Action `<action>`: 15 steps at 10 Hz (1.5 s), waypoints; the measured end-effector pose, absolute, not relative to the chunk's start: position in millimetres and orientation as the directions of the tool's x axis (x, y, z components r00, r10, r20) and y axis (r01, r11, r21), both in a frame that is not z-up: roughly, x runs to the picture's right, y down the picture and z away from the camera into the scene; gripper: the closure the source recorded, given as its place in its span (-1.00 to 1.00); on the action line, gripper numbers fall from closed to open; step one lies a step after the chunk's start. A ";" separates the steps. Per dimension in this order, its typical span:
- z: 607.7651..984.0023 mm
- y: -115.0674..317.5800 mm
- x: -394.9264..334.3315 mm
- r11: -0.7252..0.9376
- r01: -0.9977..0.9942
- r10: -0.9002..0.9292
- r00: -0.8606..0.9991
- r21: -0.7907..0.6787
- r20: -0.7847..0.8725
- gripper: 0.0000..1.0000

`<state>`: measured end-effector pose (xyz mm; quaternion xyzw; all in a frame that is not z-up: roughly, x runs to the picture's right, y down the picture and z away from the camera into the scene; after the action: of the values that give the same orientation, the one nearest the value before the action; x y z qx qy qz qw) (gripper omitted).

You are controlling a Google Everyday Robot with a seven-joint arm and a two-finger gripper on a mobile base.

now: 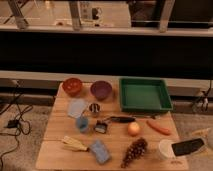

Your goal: Place eraser in paper cup

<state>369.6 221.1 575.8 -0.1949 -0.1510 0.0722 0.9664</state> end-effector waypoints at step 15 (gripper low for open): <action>610.2 242.2 276.3 0.865 0.118 0.151 0.866 -0.488 0.476 0.95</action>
<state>276.3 242.2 610.2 -0.2598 -0.2583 0.0089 0.9304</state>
